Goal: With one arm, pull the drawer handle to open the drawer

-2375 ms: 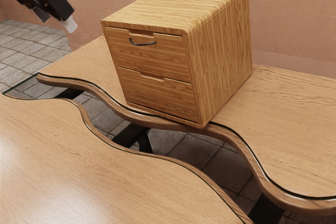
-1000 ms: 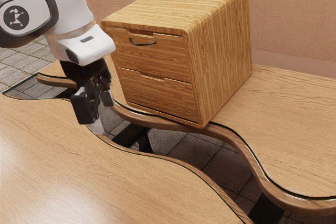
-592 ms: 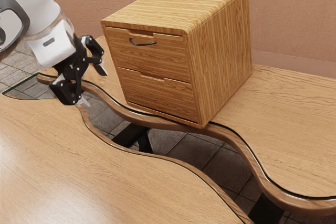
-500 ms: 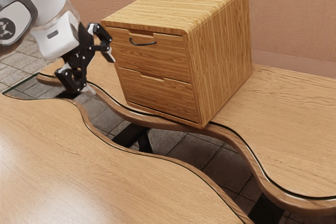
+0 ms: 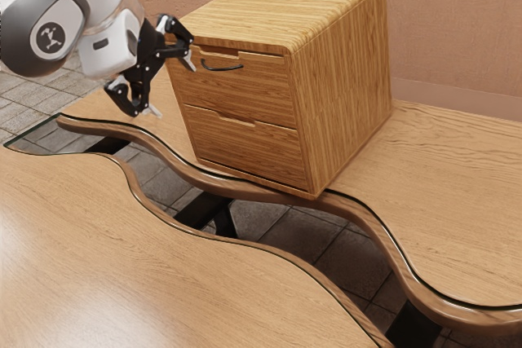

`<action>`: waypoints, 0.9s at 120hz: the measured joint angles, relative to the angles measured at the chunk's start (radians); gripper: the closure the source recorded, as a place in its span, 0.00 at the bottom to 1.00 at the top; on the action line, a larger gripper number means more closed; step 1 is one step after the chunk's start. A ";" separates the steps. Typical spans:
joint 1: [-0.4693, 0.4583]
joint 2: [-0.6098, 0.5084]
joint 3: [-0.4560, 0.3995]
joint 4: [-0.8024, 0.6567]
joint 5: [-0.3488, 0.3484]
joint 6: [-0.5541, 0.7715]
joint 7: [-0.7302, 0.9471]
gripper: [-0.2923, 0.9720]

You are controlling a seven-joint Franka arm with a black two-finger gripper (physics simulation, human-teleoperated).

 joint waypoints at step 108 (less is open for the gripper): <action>0.325 0.176 -0.235 0.149 -0.107 0.016 0.089 0.23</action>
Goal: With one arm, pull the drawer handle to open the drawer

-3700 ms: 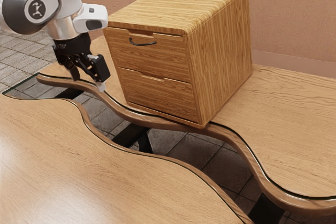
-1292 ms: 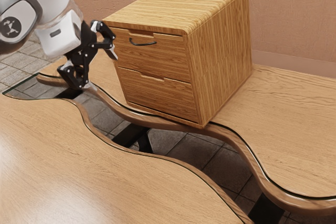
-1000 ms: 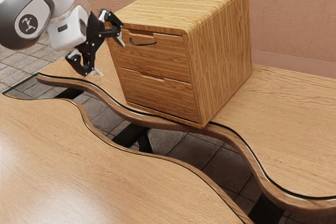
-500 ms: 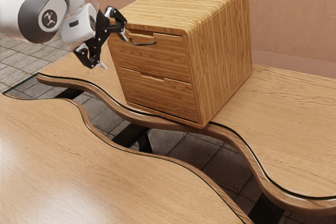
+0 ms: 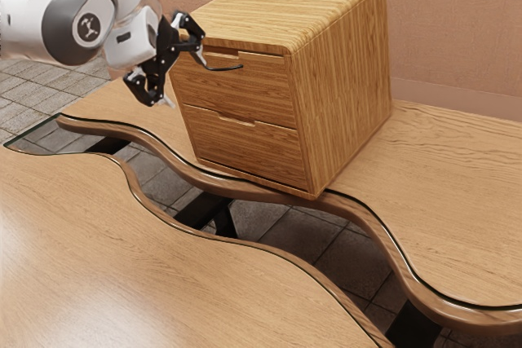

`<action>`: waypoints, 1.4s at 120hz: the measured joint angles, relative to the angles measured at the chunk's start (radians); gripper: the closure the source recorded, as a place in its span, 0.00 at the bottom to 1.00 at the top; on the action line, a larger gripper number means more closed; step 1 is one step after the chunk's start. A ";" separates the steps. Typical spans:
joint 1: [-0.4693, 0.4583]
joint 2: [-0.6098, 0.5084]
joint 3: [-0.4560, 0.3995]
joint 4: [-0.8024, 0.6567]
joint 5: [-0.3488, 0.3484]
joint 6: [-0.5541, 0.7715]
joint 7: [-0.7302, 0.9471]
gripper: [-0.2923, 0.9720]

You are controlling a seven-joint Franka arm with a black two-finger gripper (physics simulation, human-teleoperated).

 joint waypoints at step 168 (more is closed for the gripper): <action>0.081 0.195 -0.006 0.199 -0.119 0.008 -0.008 0.46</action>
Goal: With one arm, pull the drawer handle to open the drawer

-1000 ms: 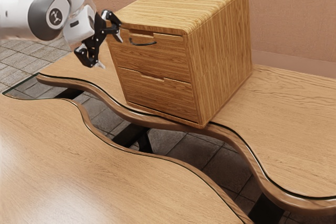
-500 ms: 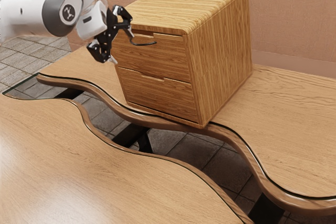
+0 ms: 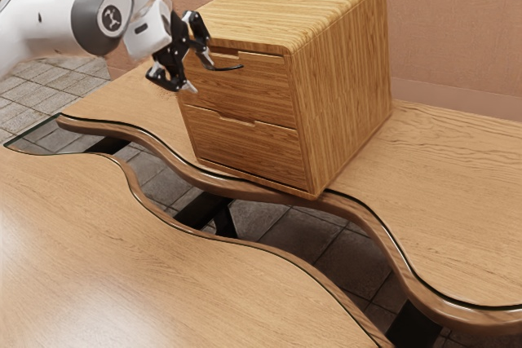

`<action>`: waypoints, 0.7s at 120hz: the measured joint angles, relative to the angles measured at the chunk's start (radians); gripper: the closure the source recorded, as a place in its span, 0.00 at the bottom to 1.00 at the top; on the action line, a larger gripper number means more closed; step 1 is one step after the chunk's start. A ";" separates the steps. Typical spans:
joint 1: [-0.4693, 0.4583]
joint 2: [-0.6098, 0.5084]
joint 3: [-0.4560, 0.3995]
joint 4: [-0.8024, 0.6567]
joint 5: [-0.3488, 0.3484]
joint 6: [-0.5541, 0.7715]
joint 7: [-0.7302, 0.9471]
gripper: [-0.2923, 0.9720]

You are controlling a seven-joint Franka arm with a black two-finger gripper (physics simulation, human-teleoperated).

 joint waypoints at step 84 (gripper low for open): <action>-0.001 0.026 0.005 0.015 -0.060 0.024 0.000 0.54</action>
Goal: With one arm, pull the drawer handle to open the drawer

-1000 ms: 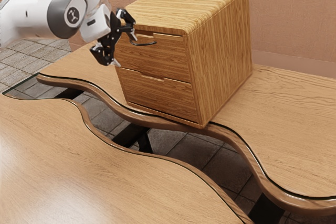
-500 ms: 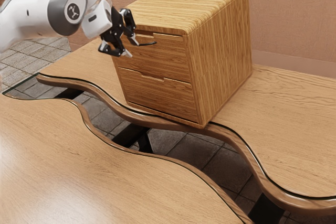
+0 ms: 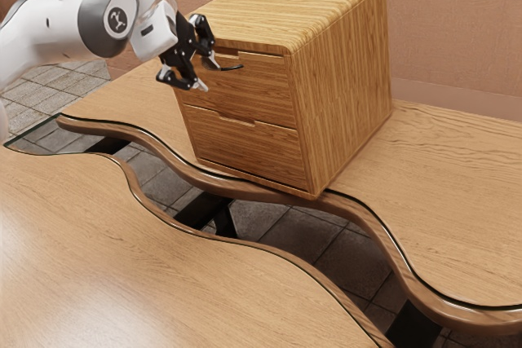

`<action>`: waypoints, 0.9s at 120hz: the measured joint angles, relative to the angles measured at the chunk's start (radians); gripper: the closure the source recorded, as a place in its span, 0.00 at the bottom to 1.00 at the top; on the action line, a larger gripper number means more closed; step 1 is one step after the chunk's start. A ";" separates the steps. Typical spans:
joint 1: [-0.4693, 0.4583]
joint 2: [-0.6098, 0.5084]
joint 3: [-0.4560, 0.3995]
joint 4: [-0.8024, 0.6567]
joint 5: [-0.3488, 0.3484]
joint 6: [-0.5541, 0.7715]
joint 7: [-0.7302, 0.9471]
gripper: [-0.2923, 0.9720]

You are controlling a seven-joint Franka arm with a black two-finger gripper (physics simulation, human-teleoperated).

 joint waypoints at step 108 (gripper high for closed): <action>0.012 0.019 0.004 -0.026 -0.027 0.039 -0.002 0.60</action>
